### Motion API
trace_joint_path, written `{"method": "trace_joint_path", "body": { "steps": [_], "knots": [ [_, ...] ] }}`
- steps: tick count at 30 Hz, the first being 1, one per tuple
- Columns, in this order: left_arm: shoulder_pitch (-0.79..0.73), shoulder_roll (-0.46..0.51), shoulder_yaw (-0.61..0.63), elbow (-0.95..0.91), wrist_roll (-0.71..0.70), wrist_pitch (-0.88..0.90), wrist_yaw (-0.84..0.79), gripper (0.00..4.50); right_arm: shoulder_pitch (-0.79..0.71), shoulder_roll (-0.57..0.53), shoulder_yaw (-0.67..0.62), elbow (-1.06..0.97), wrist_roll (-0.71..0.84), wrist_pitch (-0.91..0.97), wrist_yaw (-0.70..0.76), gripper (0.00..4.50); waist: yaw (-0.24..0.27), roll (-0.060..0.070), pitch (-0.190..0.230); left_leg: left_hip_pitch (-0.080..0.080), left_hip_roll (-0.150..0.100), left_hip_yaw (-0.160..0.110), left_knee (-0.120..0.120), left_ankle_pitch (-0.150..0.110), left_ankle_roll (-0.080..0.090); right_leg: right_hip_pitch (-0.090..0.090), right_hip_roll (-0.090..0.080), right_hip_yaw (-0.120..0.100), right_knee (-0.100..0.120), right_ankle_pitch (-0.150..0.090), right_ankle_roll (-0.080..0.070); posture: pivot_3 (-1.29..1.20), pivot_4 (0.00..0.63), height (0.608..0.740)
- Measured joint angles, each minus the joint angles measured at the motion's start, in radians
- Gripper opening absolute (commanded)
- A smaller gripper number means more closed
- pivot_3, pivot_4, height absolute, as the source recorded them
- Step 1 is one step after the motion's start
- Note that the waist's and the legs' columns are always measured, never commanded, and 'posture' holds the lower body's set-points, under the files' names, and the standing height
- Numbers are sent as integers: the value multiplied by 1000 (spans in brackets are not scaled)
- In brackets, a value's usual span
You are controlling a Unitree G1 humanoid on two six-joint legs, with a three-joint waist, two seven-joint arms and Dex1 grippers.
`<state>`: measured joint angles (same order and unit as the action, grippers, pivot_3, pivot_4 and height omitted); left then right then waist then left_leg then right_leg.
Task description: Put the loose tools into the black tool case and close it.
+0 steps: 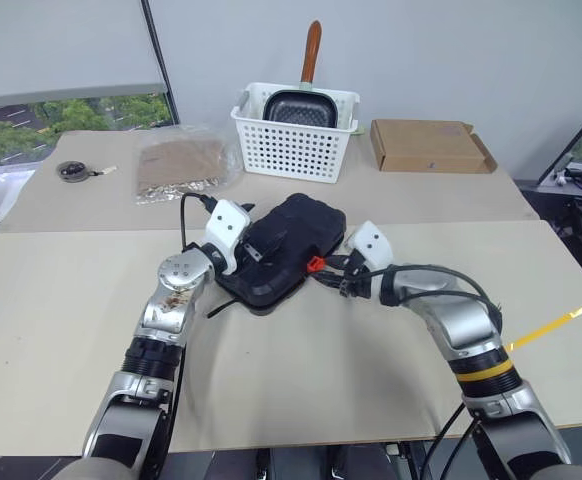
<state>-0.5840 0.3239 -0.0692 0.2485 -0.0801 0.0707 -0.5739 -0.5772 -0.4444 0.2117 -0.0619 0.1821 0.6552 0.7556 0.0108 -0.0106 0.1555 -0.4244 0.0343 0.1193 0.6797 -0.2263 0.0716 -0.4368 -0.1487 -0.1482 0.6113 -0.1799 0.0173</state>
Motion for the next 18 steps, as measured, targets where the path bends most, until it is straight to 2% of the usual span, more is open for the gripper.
{"method": "trace_joint_path", "body": {
  "steps": [18],
  "knots": [
    [11,-7,-11,-19,1,-2,7,4500,-184,-73,45,18,0,161,116,1249,-2,0,0,0,0,0,0,0,0,0,0,0,0,0,0,0,150,700]
  ]
}}
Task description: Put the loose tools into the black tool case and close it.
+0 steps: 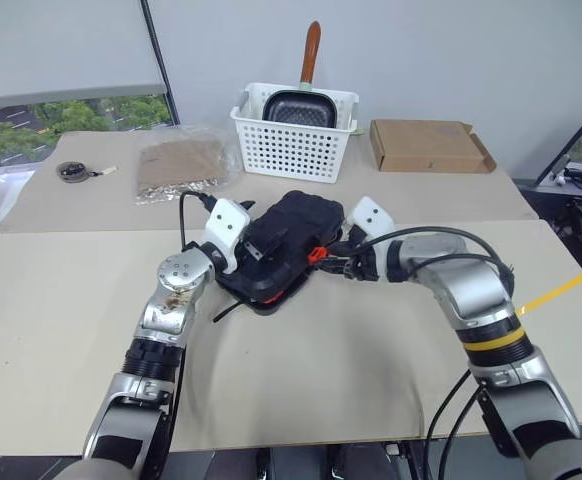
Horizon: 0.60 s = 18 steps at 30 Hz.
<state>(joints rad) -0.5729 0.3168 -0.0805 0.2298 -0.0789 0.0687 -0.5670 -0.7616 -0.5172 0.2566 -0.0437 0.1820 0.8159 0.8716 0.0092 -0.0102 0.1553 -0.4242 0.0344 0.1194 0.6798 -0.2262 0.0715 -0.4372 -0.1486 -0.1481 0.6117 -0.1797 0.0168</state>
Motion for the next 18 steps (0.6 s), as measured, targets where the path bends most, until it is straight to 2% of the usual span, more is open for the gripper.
{"method": "trace_joint_path", "body": {
  "steps": [11,18],
  "knots": [
    [0,-13,-4,-1,1,-3,5,4500,-95,-30,52,70,-4,22,67,1249,1,0,0,0,0,0,0,0,0,0,0,0,0,1,-1,0,150,700],
    [4,-15,-17,0,2,-3,7,4500,-87,-45,79,77,-8,15,73,1249,2,1,-1,0,0,1,0,0,0,0,-1,0,-1,3,-5,0,150,700]
  ]
}}
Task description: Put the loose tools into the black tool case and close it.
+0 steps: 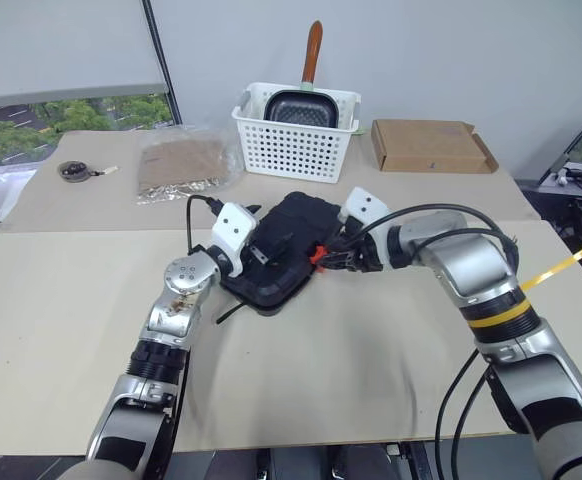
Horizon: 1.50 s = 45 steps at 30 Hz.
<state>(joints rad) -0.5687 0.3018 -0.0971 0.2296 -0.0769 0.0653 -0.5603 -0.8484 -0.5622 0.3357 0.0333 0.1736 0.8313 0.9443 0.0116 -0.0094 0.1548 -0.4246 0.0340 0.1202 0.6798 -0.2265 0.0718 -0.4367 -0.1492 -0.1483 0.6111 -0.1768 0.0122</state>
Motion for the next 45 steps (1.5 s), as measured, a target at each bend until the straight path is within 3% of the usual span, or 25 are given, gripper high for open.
{"method": "trace_joint_path", "body": {
  "steps": [5,7,8,10,20,30,36,45],
  "knots": [
    [14,4,-11,-1,10,1,-2,4500,50,33,-10,19,-3,-47,-54,1249,-2,1,0,1,0,1,0,0,-1,0,0,0,1,-1,1,0,150,700],
    [12,22,-27,-5,34,-3,-14,4500,61,40,-19,19,-2,-66,-69,2255,-3,1,-1,1,0,0,0,1,-1,0,0,0,1,-3,5,0,150,700],
    [11,27,-36,-6,41,-5,-20,4500,71,44,-29,19,1,-72,-72,2385,-3,2,-1,2,0,0,0,1,-1,0,0,0,1,-3,5,0,150,700],
    [8,34,-45,-1,56,-7,-26,4500,87,46,-47,14,7,-85,-81,3090,-2,3,-2,2,0,0,0,1,-1,0,0,0,1,-3,5,0,150,700],
    [-26,43,-82,27,107,-2,-39,4500,201,29,-121,-94,32,-87,-111,3090,1,5,-8,3,0,-1,1,0,-1,2,0,0,1,-3,5,0,150,700],
    [-45,26,-89,61,126,-1,-42,4500,271,84,-108,-56,-14,-148,-202,3090,3,5,-9,4,0,-2,2,0,-1,4,0,0,0,-3,5,0,150,700],
    [-48,21,-91,66,128,-2,-48,4500,271,107,-108,-38,-23,-173,-215,1330,5,5,-9,4,0,-2,2,0,0,5,0,0,0,-3,5,0,150,700],
    [-51,13,-91,71,133,-4,-51,4500,266,135,-109,-13,-35,-188,-226,1232,1,5,-10,5,0,-2,2,0,0,5,0,0,0,-3,5,0,150,700]
  ]
}}
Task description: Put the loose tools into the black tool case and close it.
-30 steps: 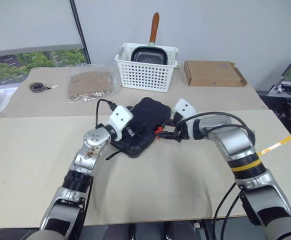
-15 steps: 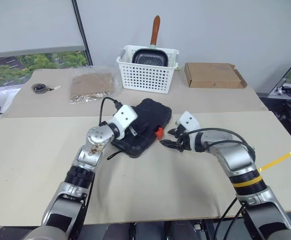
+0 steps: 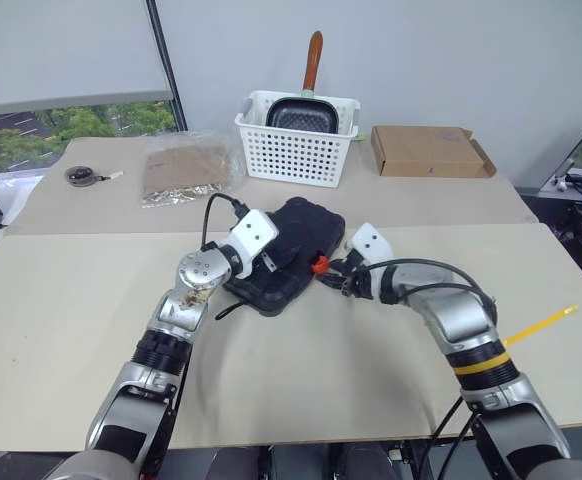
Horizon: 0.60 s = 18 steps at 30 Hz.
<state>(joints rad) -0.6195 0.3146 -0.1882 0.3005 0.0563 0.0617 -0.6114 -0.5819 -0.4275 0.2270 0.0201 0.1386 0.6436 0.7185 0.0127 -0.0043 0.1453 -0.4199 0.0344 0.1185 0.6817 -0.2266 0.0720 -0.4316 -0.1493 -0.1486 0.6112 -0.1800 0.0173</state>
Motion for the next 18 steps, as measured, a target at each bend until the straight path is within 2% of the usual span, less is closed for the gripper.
{"method": "trace_joint_path", "body": {
  "steps": [18],
  "knots": [
    [11,-17,-6,-10,1,-14,-16,4500,-29,13,5,49,-18,-34,27,1231,-1,0,0,0,0,0,0,0,0,0,0,0,0,0,0,0,150,700]
  ]
}}
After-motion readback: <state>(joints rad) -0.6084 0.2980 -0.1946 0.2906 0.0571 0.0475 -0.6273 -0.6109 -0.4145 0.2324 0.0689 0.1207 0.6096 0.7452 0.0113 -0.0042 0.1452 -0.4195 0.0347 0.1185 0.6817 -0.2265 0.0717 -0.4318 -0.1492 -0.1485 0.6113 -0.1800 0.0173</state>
